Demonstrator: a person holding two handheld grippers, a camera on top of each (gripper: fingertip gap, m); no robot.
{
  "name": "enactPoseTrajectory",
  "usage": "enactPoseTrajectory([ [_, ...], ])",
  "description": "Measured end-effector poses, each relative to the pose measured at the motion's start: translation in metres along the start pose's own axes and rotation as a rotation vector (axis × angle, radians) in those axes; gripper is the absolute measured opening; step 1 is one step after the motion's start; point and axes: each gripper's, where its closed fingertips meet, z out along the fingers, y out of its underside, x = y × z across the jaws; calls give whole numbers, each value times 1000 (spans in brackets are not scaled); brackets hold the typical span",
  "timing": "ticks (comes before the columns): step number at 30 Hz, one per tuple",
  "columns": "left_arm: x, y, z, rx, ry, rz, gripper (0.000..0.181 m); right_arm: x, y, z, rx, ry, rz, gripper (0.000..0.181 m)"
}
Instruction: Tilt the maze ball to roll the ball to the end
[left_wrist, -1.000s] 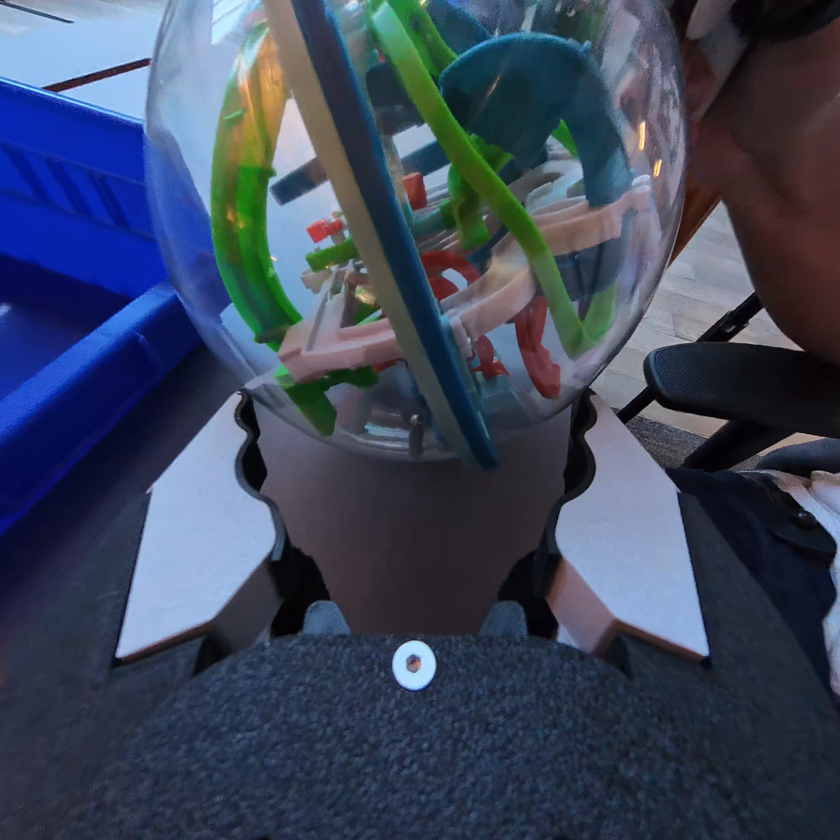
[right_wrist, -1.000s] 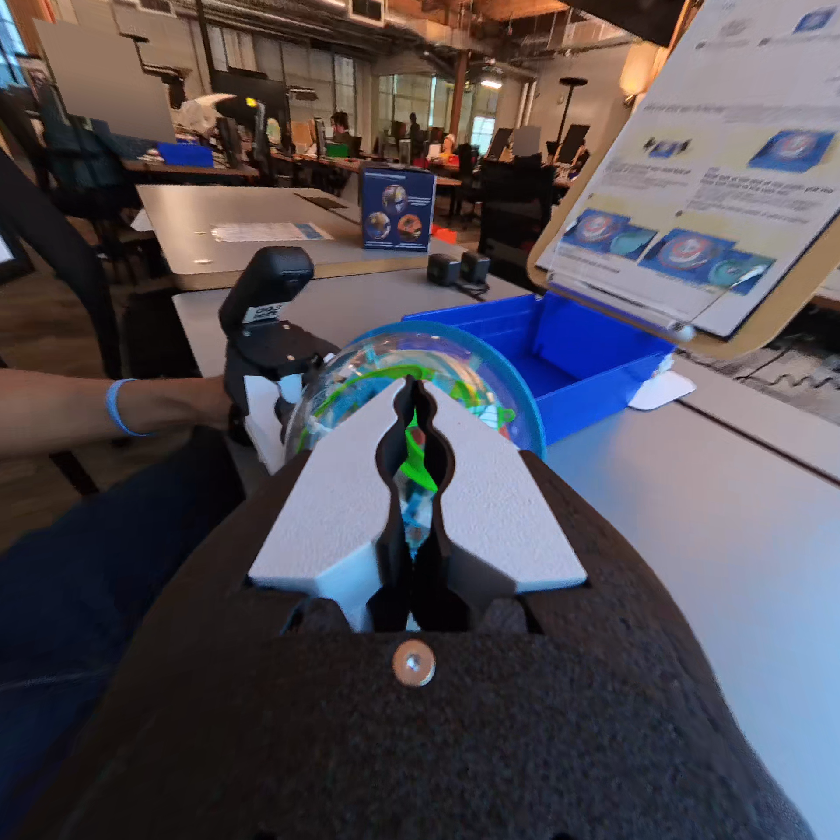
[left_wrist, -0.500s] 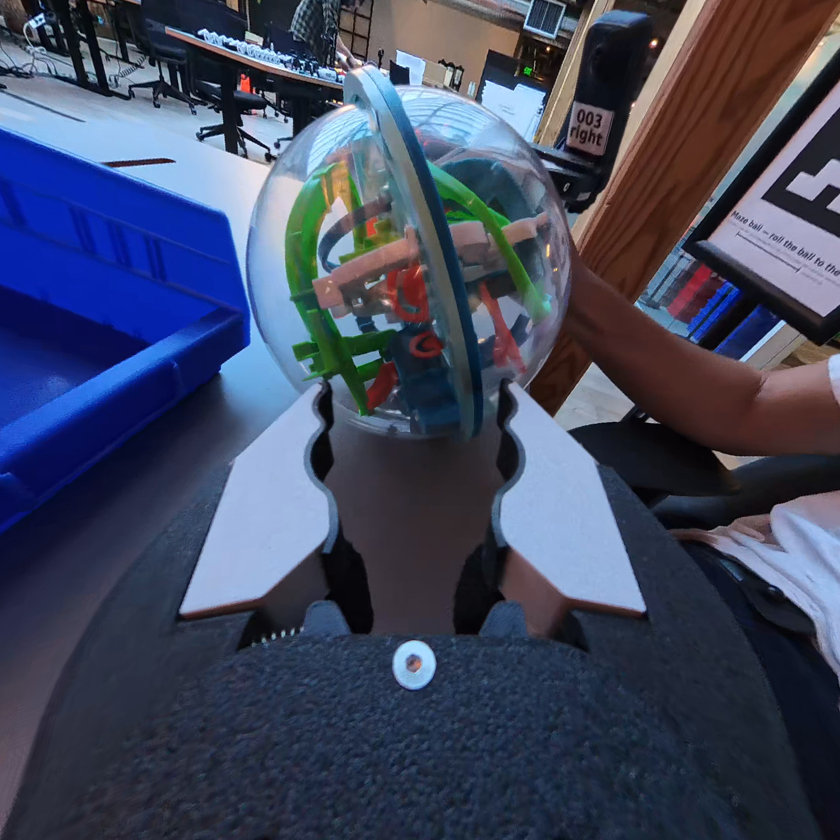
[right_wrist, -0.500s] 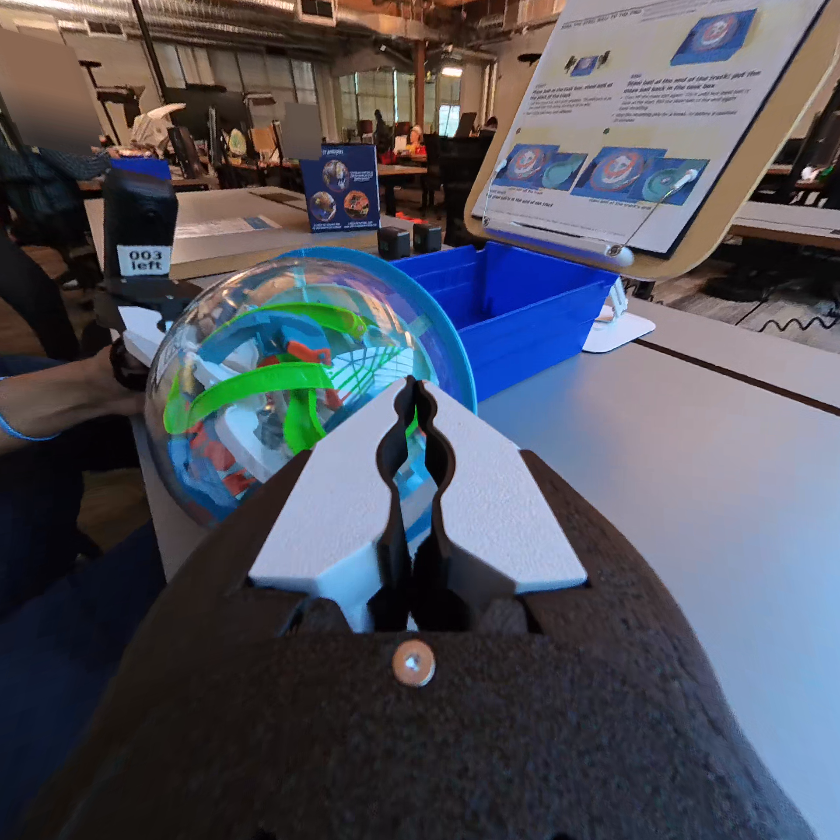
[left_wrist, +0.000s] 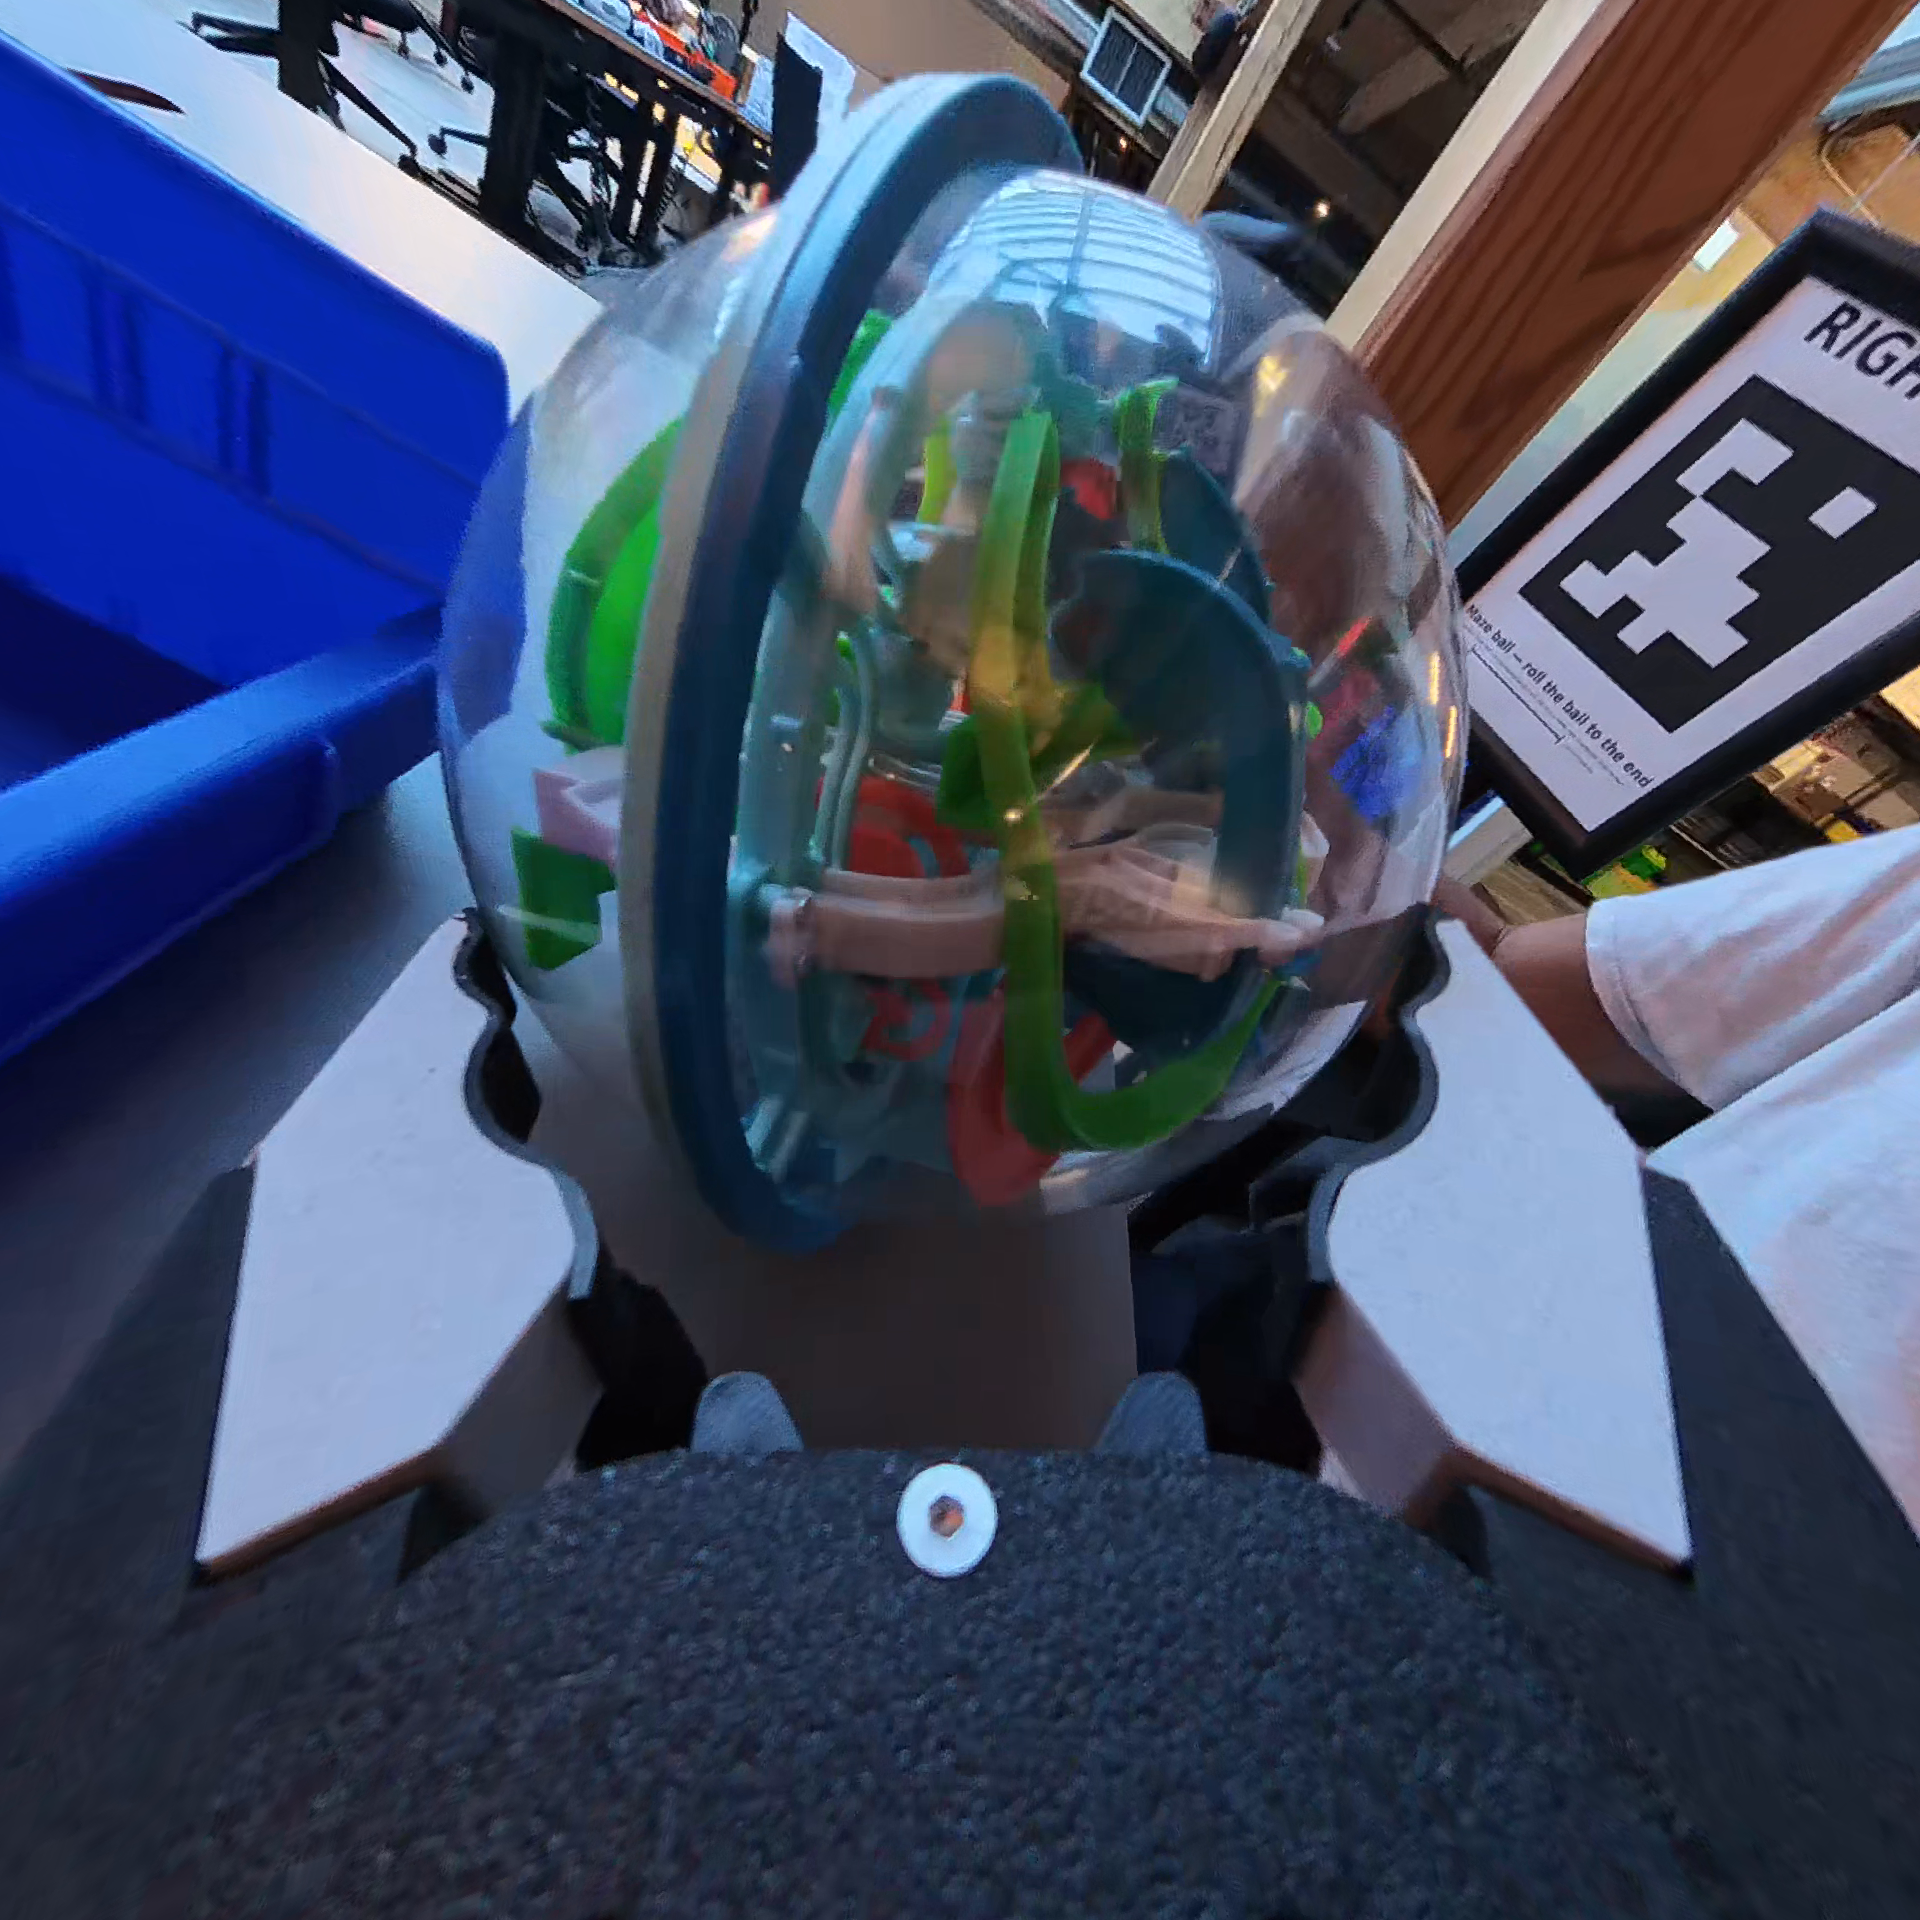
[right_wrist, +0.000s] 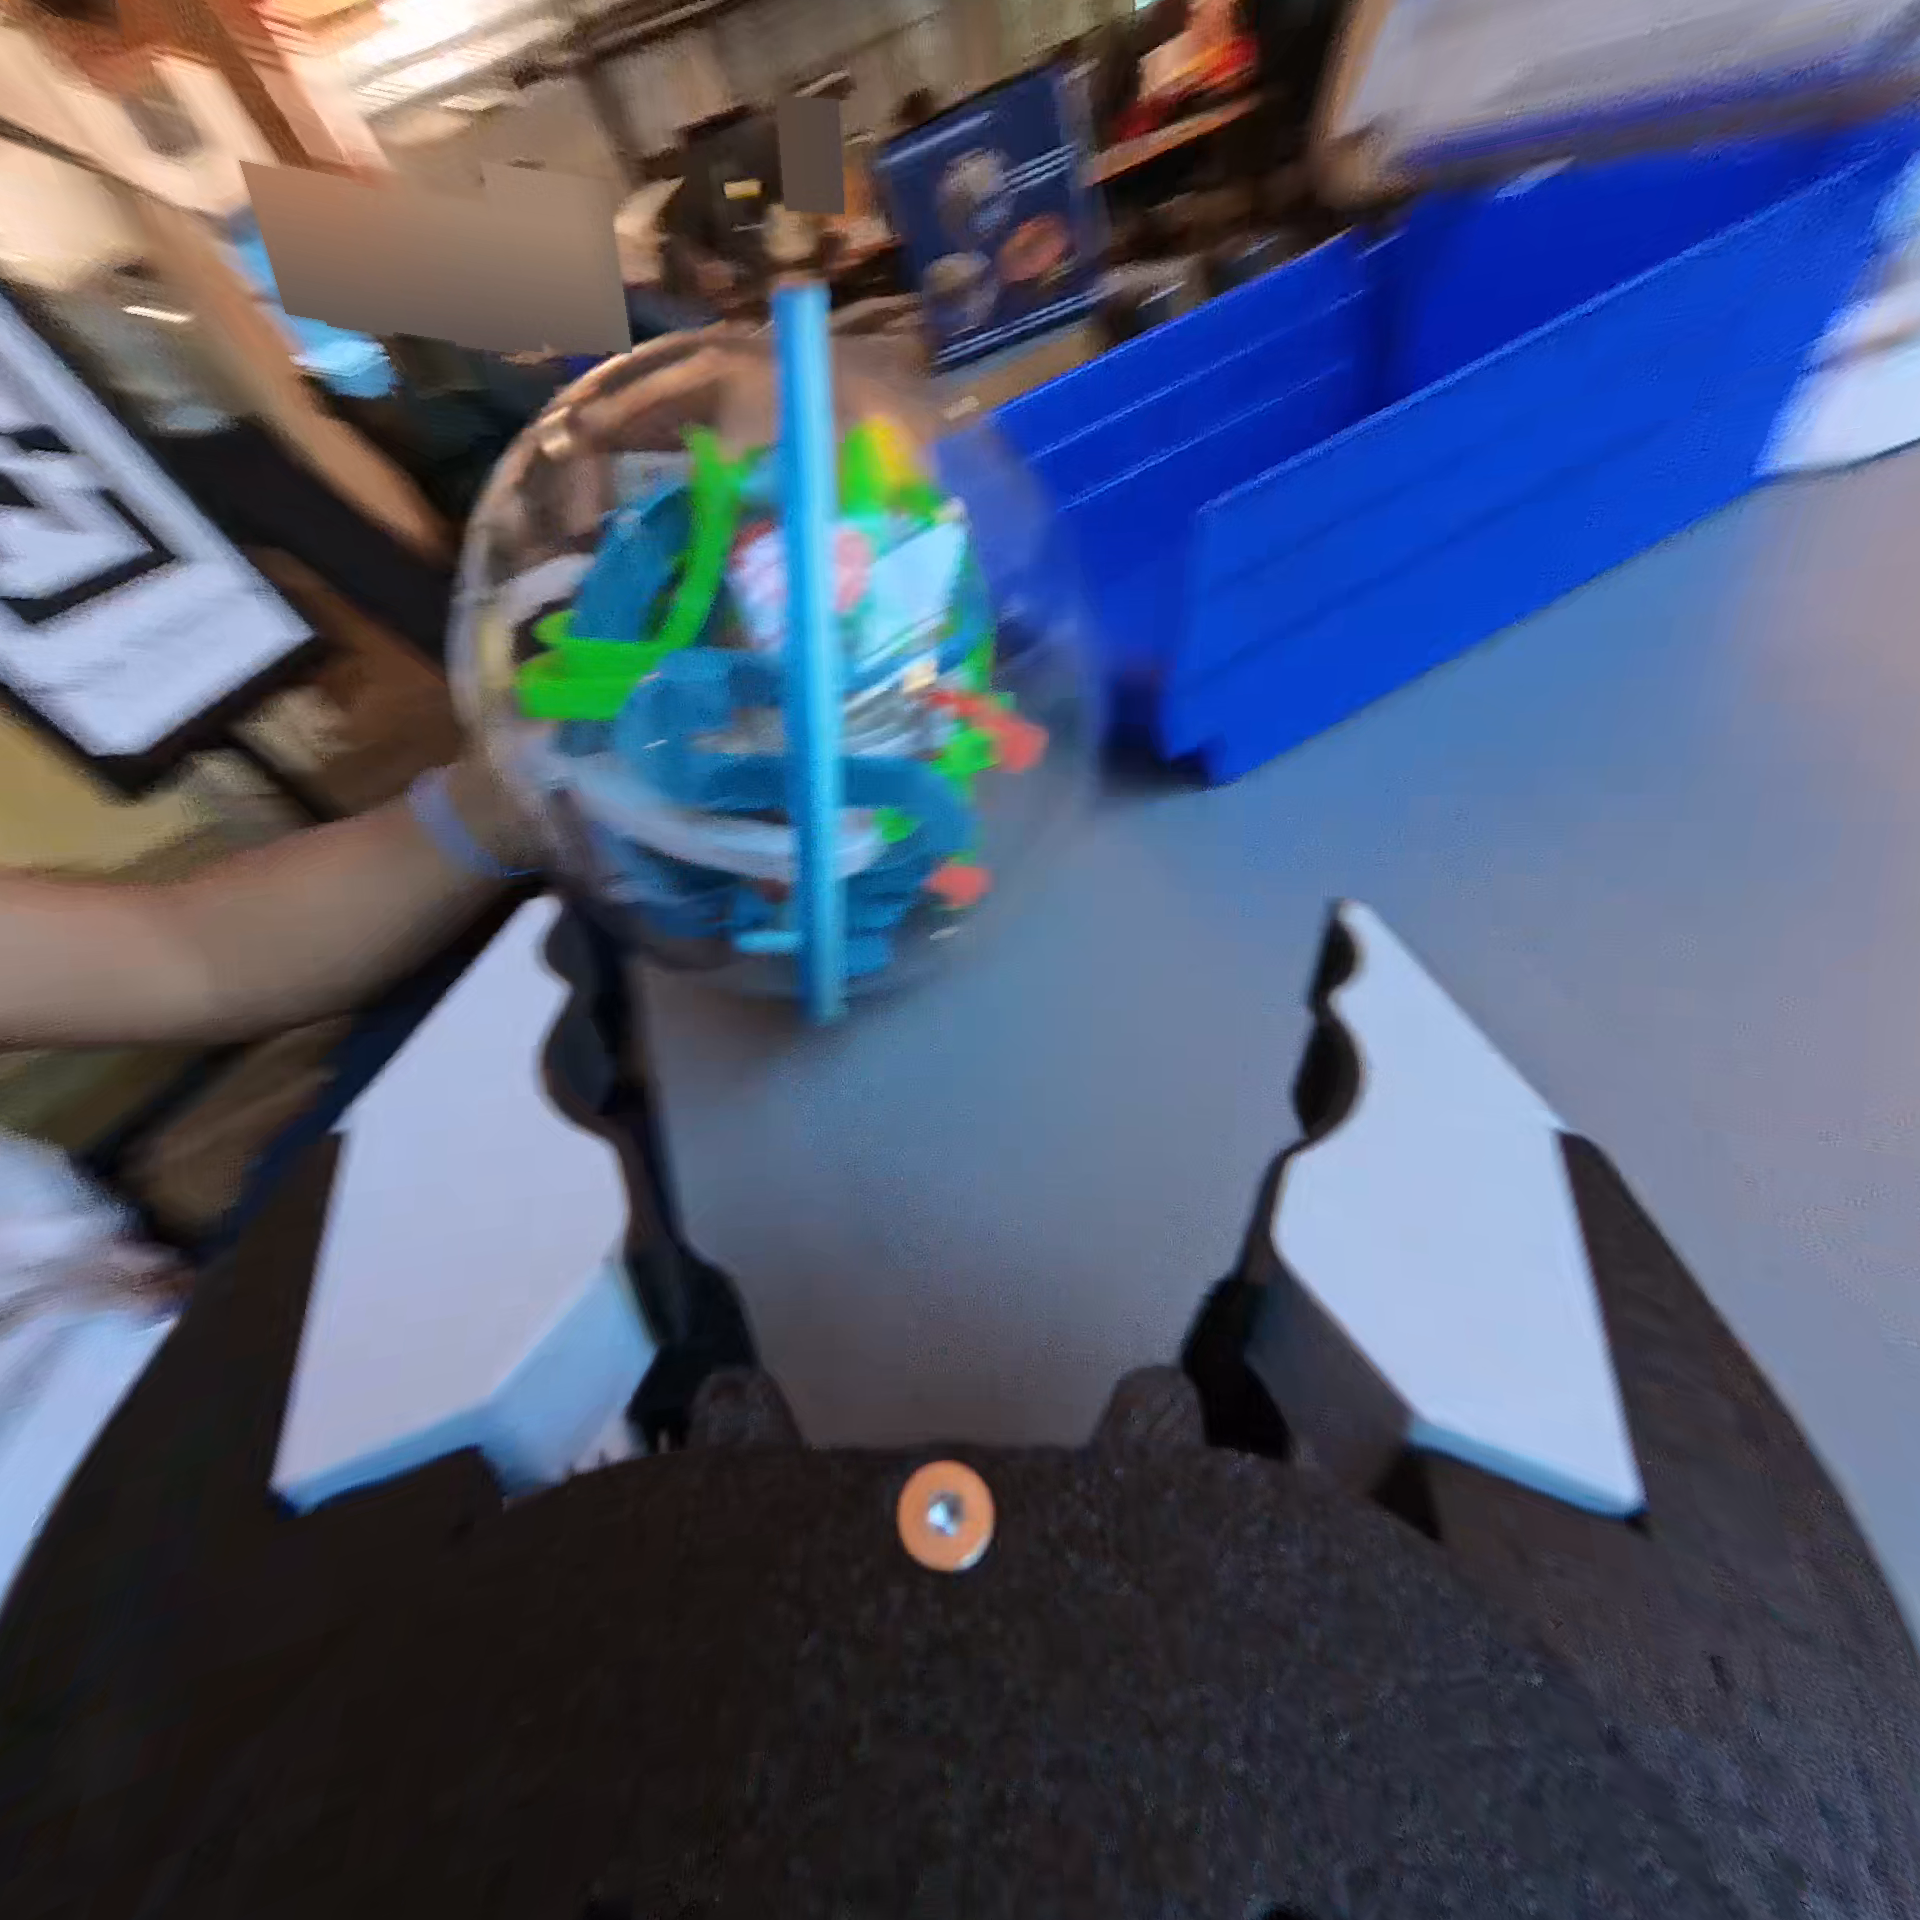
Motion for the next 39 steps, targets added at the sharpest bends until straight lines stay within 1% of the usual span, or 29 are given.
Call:
enactPoseTrajectory([
  [1,0,0,1,-3,3,3,159,-15,10,11,-22,-86,33,140],
  [4,0,1,7,-10,-9,-7,159,-48,28,49,-75,-161,8,142],
  [5,1,2,9,-14,-28,-8,159,-46,28,62,-80,-83,-5,145],
  [6,1,2,10,-27,-59,9,159,-36,25,70,-76,31,-19,148],
  [8,10,-1,7,-65,-111,49,159,-43,19,72,-98,20,-64,153],
  [9,20,-10,4,-61,-132,71,159,-51,11,70,-99,7,-77,156],
  [10,36,-24,-1,-30,-150,117,159,-63,-4,67,-69,-2,-110,153],
  [12,82,-60,-14,47,-178,270,159,-100,-48,56,42,-8,-241,155],
  [15,176,-109,-31,116,-210,611,158,-175,-115,24,168,18,-563,153],
  [17,233,-125,-40,125,-228,803,159,-223,-144,2,215,56,-762,153],
  [19,272,-129,-45,115,-243,924,158,-261,-160,-15,251,89,-908,152],
  [22,307,-128,-48,119,-243,1023,158,-299,-170,-32,327,97,-1038,152],
  [24,325,-124,-47,145,-213,1079,158,-323,-173,-43,445,61,-1122,152],
  [26,344,-115,-46,166,-164,1158,157,-352,-168,-57,618,0,-1250,152],
  [27,350,-110,-47,173,-154,1185,157,-364,-165,-60,654,-24,-1298,152],
  [28,353,-107,-50,182,-168,1200,157,-367,-164,-58,615,-12,-1309,152],
  [29,351,-106,-54,185,-204,1213,157,-362,-163,-52,524,37,-1301,152],
  [31,340,-103,-61,170,-300,1261,157,-340,-156,-37,319,170,-1299,151],
  [32,335,-100,-66,164,-328,1279,157,-337,-153,-31,288,191,-1316,151],
  [34,335,-95,-74,185,-337,1297,158,-343,-150,-23,330,148,-1343,151],
  [36,340,-96,-78,209,-350,1318,158,-343,-151,-17,360,111,-1324,151],
  [37,339,-96,-80,197,-376,1334,157,-341,-150,-15,352,115,-1324,151],
  [39,342,-92,-84,179,-444,1435,157,-341,-148,-11,355,156,-1404,150],
])
